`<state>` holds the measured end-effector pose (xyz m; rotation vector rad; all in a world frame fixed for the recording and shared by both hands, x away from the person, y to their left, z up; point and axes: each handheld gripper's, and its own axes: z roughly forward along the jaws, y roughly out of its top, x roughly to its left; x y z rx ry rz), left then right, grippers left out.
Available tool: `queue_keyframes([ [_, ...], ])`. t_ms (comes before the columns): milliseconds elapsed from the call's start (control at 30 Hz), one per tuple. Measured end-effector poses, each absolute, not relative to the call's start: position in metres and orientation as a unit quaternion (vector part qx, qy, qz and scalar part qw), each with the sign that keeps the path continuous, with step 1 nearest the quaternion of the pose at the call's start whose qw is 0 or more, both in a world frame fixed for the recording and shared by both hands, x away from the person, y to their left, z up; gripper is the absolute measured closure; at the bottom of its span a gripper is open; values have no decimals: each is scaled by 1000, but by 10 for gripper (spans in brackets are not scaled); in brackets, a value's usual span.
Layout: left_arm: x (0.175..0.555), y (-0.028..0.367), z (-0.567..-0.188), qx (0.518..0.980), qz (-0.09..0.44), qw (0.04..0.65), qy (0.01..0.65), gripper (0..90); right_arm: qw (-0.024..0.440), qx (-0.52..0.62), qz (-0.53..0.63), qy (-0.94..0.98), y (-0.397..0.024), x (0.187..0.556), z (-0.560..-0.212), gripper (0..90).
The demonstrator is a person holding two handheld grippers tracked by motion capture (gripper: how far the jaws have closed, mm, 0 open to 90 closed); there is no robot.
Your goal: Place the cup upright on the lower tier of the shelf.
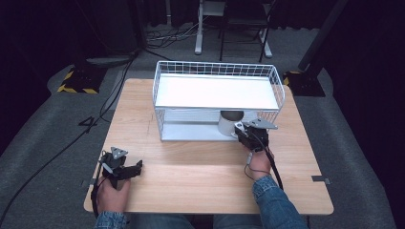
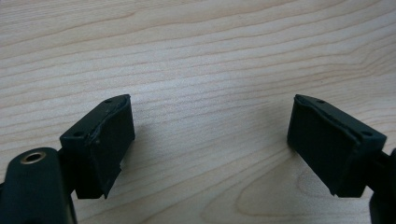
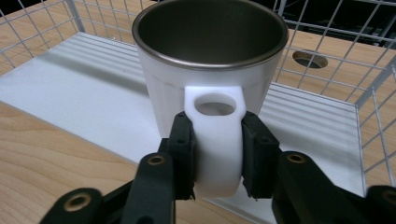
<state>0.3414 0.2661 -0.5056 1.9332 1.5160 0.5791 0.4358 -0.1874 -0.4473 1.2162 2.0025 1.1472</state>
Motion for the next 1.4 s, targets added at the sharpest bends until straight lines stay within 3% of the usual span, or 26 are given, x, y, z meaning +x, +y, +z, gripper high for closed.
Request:
queue_keyframes([
  [167,341,266,-506,730,219,304,572,152,259,452,448,727,-189,435,-444,561],
  [600,341,266,-506,729,219,304,572,152,246,444,453,733,-197,422,-430,464],
  [1033,341,266,-506,730,218,304,573,152,247,410,457,750,-224,384,-401,384],
  [1400,341,266,-506,730,218,304,572,152,238,389,433,777,-247,360,-396,301],
])
